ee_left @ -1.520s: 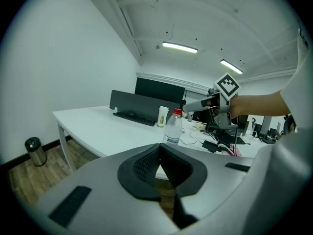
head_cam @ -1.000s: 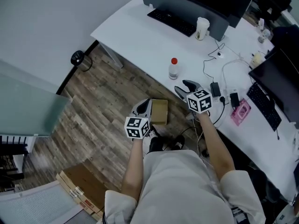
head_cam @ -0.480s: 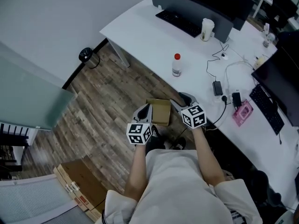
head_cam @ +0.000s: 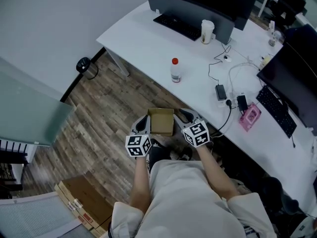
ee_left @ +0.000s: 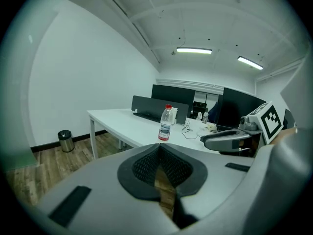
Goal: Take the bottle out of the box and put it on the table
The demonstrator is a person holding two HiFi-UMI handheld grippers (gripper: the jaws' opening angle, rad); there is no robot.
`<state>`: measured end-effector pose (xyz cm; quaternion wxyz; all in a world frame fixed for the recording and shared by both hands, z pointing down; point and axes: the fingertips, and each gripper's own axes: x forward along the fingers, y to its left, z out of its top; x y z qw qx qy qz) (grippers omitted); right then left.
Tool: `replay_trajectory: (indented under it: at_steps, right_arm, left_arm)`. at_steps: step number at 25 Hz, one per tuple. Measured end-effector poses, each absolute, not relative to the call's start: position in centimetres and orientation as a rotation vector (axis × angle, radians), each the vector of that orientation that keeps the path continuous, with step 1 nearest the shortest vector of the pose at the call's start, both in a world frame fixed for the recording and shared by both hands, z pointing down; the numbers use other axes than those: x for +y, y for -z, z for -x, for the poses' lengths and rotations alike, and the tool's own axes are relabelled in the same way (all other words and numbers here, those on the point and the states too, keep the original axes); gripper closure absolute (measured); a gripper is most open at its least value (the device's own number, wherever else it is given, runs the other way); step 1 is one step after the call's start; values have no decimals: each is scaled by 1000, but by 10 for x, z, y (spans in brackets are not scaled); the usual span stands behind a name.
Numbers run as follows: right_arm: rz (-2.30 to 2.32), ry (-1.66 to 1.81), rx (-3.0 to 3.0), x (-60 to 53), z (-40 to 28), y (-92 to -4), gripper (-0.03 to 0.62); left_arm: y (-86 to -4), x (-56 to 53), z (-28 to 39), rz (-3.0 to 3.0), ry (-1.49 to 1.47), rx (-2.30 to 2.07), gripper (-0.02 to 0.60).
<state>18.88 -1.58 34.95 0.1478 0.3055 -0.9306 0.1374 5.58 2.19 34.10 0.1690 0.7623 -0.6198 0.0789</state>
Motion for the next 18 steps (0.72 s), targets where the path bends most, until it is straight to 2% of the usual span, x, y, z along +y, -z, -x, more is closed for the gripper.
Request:
replay_trajectory:
  at_steps: [5,12,18]
  right_arm:
    - [-875,-366,-2649,-11,-191,-357,462]
    - [-858,-386,-2640,-6,-196,-360,551]
    - [-865,-391,-2633,-4,-196,-365,554]
  left_arm:
    - [-343,18,-59,-2190,-234,-1751,568]
    - [-344,15,-70,-2200,-308,-1721,568]
    - [-346,19,-69,-2204,-308,-1705,568]
